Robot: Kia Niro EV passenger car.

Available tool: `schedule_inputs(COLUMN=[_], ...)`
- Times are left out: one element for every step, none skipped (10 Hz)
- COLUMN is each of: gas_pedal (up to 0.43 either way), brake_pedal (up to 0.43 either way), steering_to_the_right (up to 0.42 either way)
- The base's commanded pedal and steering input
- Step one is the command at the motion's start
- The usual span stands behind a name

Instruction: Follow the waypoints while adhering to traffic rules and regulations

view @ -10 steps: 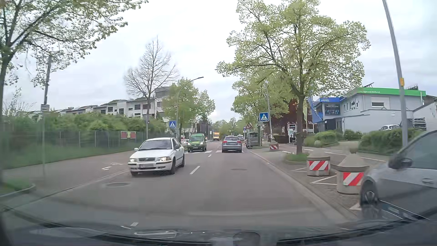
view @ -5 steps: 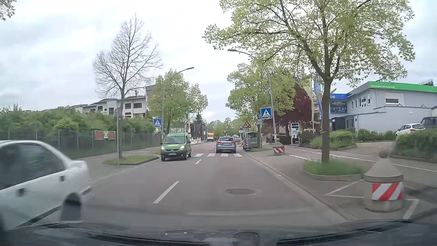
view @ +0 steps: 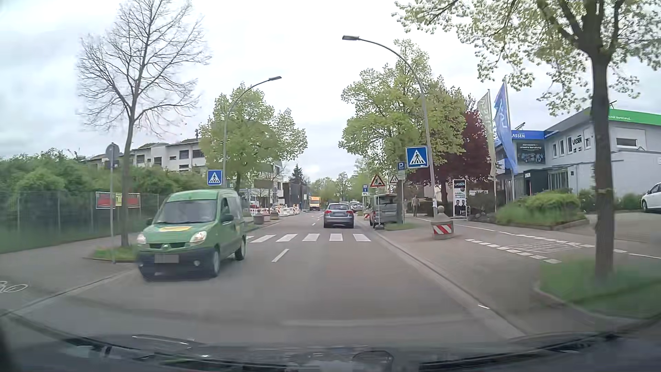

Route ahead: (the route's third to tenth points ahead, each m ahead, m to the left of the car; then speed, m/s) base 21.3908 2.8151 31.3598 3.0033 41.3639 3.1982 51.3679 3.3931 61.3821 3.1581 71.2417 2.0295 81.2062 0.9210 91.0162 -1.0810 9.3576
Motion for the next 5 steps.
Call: schedule_inputs(gas_pedal=[0.067, 0.067, 0.067, 0.067, 0.067], brake_pedal=[0.000, 0.000, 0.000, 0.000, 0.000], steering_to_the_right=[-0.006, -0.007, -0.007, -0.007, -0.006])
